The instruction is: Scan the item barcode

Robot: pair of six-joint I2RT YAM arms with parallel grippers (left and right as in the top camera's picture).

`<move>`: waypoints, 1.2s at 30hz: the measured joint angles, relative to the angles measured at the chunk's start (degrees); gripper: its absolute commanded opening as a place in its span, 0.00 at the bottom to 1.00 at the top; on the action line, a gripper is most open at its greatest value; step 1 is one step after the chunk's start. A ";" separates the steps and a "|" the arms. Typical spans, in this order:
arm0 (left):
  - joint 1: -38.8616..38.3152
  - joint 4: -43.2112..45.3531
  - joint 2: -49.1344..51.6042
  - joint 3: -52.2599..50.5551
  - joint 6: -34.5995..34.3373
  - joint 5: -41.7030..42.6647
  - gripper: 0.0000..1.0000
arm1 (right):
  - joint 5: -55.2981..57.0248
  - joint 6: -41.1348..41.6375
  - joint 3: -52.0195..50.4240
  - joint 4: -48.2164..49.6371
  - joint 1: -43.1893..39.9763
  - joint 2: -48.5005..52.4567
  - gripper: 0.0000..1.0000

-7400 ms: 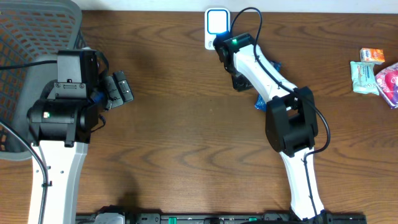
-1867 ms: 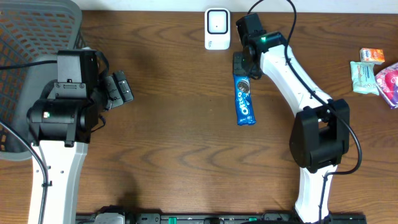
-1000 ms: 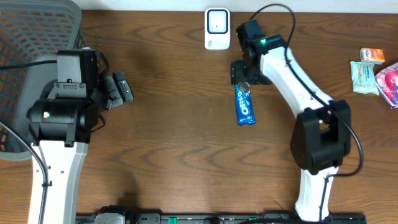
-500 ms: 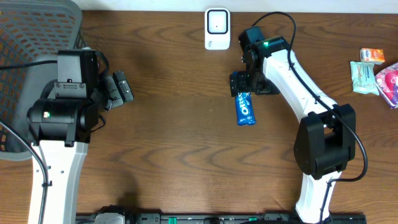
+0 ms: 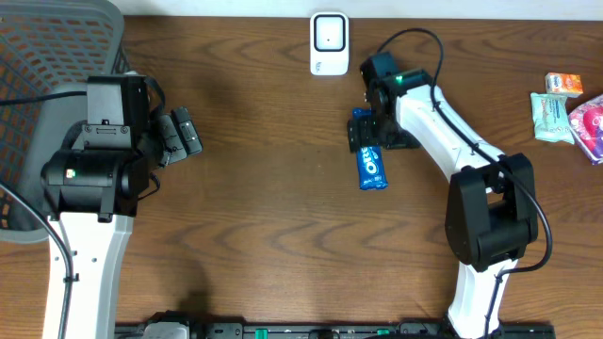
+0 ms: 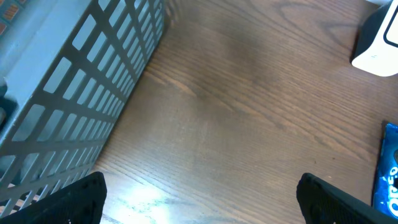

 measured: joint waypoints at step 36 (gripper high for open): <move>0.00 0.00 0.00 0.00 0.00 0.00 0.98 | -25.97 3.28 -12.98 22.97 -3.52 -0.15 0.01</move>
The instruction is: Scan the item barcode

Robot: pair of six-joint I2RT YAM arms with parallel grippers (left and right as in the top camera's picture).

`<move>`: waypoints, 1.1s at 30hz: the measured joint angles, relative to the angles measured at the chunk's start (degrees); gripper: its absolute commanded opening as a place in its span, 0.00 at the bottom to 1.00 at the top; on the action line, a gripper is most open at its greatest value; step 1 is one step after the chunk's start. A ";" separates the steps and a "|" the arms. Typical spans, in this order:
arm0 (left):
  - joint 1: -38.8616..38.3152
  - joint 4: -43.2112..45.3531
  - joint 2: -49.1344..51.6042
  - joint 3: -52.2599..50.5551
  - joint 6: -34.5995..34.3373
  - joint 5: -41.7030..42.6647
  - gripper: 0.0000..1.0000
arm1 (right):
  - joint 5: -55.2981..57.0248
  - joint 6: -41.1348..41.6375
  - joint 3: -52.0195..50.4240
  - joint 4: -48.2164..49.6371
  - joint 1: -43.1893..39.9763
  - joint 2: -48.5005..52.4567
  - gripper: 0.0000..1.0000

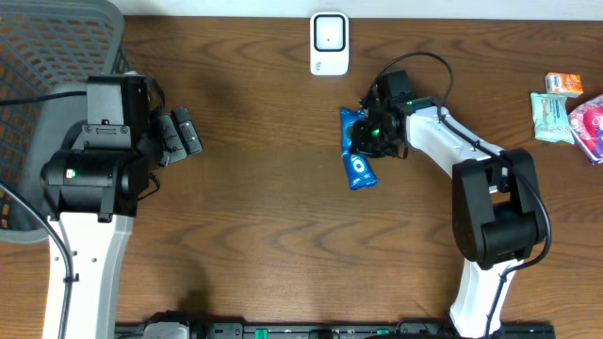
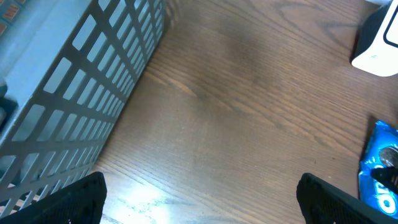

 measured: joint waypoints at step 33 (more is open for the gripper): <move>0.00 0.00 0.00 0.00 0.00 0.00 0.98 | 0.63 29.38 13.09 44.46 1.42 1.49 0.01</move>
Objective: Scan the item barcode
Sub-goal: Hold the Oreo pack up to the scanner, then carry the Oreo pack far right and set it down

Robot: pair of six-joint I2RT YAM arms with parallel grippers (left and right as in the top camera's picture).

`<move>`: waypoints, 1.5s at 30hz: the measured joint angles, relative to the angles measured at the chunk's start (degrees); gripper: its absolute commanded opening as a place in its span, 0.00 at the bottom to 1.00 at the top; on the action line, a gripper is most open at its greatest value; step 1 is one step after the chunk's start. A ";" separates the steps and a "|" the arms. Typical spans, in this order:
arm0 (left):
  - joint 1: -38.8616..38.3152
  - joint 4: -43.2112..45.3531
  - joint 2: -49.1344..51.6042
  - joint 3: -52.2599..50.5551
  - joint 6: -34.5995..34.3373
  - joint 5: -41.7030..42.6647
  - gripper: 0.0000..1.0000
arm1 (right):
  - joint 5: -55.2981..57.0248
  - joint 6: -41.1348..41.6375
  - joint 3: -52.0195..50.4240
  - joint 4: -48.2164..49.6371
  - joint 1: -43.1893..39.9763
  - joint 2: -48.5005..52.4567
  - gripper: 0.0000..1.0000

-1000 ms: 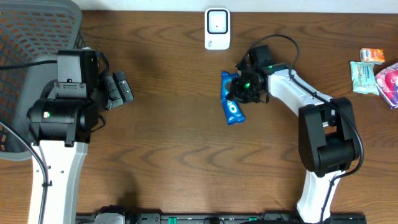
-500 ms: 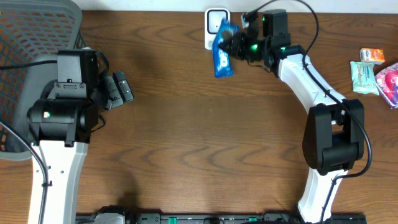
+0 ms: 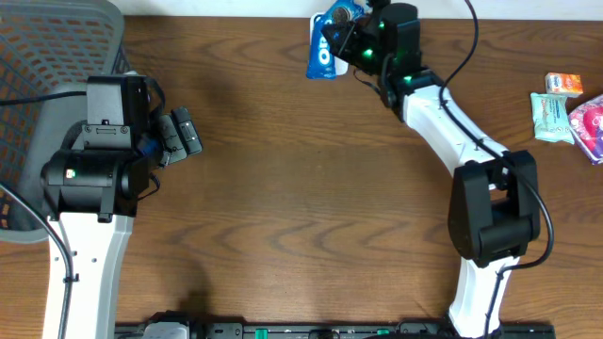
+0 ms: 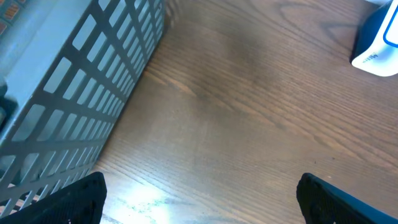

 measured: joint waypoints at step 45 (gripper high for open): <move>0.00 0.00 0.00 0.00 0.02 0.00 0.98 | 7.76 -24.74 38.69 -71.34 -25.35 8.15 0.01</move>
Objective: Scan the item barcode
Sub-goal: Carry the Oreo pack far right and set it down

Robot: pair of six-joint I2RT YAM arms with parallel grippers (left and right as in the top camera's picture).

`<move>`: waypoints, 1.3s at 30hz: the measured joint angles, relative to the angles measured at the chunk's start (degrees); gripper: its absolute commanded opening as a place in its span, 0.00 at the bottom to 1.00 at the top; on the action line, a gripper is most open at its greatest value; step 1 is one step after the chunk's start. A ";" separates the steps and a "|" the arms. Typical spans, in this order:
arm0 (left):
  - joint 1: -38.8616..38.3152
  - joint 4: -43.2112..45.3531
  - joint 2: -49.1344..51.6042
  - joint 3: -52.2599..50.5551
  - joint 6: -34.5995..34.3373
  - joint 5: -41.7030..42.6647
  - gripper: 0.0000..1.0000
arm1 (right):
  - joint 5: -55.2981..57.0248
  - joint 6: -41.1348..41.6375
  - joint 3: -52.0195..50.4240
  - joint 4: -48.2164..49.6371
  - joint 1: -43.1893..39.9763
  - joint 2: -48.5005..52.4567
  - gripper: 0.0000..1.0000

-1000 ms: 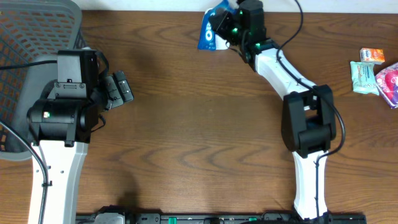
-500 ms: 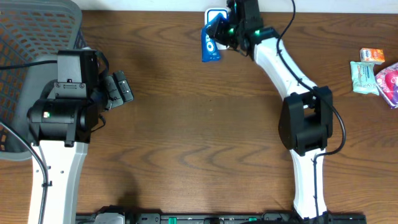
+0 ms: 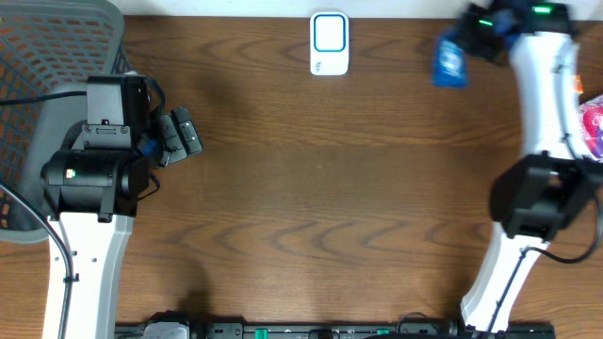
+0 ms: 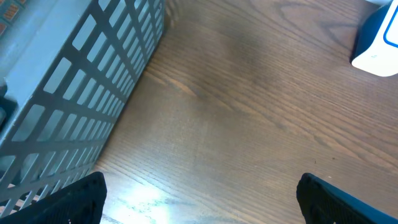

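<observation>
In the overhead view a blue Oreo pack [image 3: 449, 60] hangs near the table's far edge, right of centre, with my right gripper [image 3: 467, 41] shut on its upper end. The white barcode scanner [image 3: 329, 43] stands at the far edge in the middle, well to the left of the pack. My left gripper [image 3: 180, 134] is open at the left side of the table, holding nothing. The left wrist view has its dark fingertips [image 4: 69, 200] wide apart over bare wood, with the scanner [image 4: 378, 45] at the top right corner.
A grey mesh basket [image 3: 57, 47] fills the far left corner and sits close beside the left gripper, also as basket wall [image 4: 74, 93]. A pink snack packet [image 3: 594, 121] peeks out at the right edge behind the right arm.
The right gripper with the Oreo pack was over the scanner at the far centre. It is now further right, clear of the scanner. The left arm has not moved.
The Oreo pack lay flat below the scanner with the right gripper at its upper end. Then the gripper held it tilted off the table. Then the pack was over the scanner, and now it is held to the scanner's right.
</observation>
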 measured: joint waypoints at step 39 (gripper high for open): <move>0.00 0.00 0.00 0.00 -0.02 -0.02 0.98 | 22.32 -2.82 -16.13 3.91 -34.51 0.00 0.54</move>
